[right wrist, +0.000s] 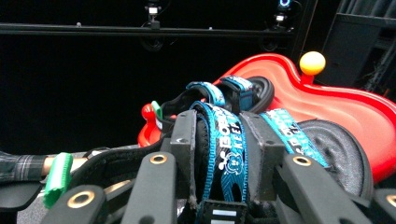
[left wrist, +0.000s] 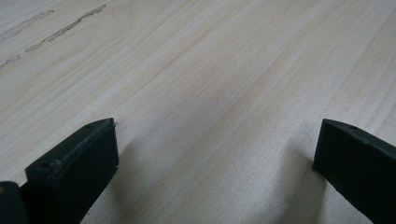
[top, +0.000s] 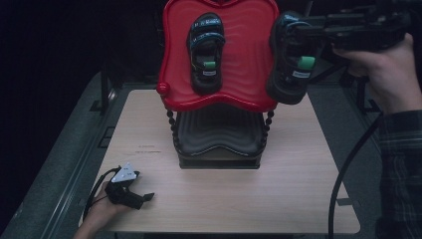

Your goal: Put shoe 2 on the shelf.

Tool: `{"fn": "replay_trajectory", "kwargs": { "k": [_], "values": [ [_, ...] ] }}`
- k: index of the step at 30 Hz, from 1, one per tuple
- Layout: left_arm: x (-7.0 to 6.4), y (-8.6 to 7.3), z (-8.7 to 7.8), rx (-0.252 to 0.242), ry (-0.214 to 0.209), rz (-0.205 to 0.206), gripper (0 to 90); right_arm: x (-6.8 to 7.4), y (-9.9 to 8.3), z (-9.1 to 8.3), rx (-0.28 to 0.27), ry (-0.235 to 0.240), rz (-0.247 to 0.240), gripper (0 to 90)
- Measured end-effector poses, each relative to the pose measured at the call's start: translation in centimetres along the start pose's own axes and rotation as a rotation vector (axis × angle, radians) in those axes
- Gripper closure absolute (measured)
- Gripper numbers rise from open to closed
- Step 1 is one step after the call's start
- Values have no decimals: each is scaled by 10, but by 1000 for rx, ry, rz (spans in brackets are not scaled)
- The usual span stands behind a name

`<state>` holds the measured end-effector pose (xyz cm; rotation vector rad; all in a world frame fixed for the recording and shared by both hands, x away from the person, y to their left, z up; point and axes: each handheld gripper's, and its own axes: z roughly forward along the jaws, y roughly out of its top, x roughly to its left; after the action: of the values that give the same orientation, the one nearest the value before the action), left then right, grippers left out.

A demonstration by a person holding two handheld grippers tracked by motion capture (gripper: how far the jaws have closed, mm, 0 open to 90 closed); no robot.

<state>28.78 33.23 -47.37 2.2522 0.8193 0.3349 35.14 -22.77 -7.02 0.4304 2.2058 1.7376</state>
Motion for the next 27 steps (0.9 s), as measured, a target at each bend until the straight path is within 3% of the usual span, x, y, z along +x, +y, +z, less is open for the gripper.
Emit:
{"fn": "replay_trajectory", "kwargs": {
  "k": [8, 15, 21, 27],
  "values": [
    [0, 0, 0, 1, -1, 0, 0, -15, 10, 43, 31, 44, -16, 672],
    [0, 0, 0, 1, 0, 1, 0, -32, 8, 79, 54, 79, -24, 672],
    [0, 0, 0, 0, 0, 0, 0, -46, 2, 100, 72, 82, -23, 672],
    [0, 0, 0, 2, -1, 0, 0, -50, 2, 114, 85, 86, -47, 672]
  ]
}}
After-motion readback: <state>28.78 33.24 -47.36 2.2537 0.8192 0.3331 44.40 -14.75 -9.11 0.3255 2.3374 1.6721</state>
